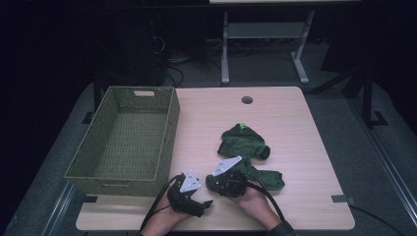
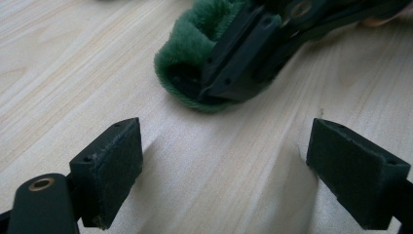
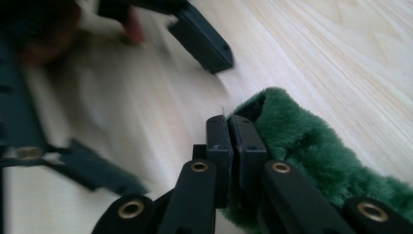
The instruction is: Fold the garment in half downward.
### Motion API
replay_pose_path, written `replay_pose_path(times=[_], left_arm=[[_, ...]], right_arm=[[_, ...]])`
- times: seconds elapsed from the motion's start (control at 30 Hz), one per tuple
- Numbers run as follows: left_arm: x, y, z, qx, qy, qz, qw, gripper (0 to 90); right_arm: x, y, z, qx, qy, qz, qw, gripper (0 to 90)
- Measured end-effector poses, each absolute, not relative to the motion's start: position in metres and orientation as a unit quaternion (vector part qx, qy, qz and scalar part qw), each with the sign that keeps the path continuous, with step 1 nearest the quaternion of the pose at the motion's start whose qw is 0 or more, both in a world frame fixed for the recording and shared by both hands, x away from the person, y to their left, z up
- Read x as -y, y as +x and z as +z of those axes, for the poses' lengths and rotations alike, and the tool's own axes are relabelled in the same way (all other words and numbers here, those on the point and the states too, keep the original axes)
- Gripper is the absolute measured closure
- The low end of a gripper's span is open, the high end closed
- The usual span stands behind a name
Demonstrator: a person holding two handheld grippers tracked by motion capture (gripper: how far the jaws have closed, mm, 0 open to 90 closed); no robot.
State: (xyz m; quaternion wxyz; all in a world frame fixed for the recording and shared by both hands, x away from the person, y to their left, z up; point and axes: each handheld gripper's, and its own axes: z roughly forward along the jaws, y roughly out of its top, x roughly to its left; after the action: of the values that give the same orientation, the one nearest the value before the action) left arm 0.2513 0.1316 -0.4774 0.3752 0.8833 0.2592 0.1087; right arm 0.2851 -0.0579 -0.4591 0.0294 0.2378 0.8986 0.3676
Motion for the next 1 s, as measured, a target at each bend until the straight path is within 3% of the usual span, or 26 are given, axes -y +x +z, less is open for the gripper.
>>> replay_pose_path(times=[0.33, 0.53, 0.77, 1.0], left_arm=[[-0.131, 0.251, -0.477, -0.26, 0.883, 0.107, 0.376, 12.6], [-0.131, 0.251, -0.477, -0.261, 0.883, 0.107, 0.376, 12.6], [-0.131, 0.251, -0.477, -0.26, 0.883, 0.108, 0.376, 12.6], [-0.131, 0.251, -0.477, -0.259, 0.883, 0.109, 0.376, 12.6]], right_arm=[[0.078, 0.273, -0.425, -0.868, 0.234, 0.439, -0.002, 87.2], [0.087, 0.273, -0.417, -0.864, 0.242, 0.441, 0.02, 87.0], [0.127, 0.279, -0.407, -0.841, 0.284, 0.458, 0.038, 86.5], [0.154, 0.288, -0.42, -0.836, 0.322, 0.442, 0.048, 84.5]])
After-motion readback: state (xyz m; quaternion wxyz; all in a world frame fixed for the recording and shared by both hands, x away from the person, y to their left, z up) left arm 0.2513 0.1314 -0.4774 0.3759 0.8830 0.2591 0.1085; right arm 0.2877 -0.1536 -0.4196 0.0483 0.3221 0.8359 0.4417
